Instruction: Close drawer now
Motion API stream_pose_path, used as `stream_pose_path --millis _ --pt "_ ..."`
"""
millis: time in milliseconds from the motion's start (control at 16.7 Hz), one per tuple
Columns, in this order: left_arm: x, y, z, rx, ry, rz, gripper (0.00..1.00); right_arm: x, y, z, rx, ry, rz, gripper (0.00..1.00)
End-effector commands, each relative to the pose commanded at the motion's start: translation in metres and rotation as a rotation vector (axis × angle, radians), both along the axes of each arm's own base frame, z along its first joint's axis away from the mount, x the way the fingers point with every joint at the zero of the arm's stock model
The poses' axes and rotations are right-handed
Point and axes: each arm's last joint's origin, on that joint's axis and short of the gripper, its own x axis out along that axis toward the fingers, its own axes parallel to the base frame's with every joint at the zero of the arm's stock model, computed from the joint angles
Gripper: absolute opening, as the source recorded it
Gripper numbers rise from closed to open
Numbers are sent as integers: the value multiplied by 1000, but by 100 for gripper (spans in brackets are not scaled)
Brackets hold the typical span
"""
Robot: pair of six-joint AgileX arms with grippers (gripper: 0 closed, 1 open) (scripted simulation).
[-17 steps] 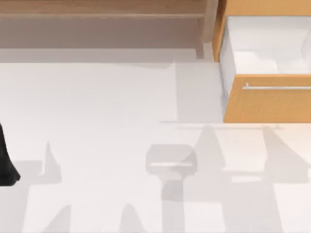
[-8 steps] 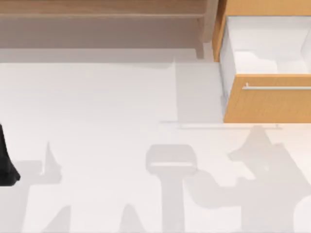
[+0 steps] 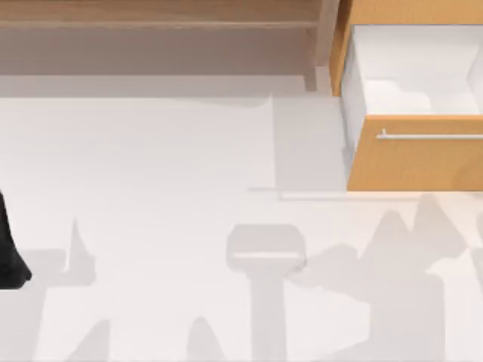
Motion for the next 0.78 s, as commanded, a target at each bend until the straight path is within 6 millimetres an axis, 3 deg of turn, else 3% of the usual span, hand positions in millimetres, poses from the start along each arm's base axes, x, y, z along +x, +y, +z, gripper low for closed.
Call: stream_pose_path --millis 480,780 --pt "0 0 0 0 0 0 100 -15 76 -49 -181 96 269 100" --pt "0 0 0 0 0 0 100 -20 87 -69 -297 157 266 100"
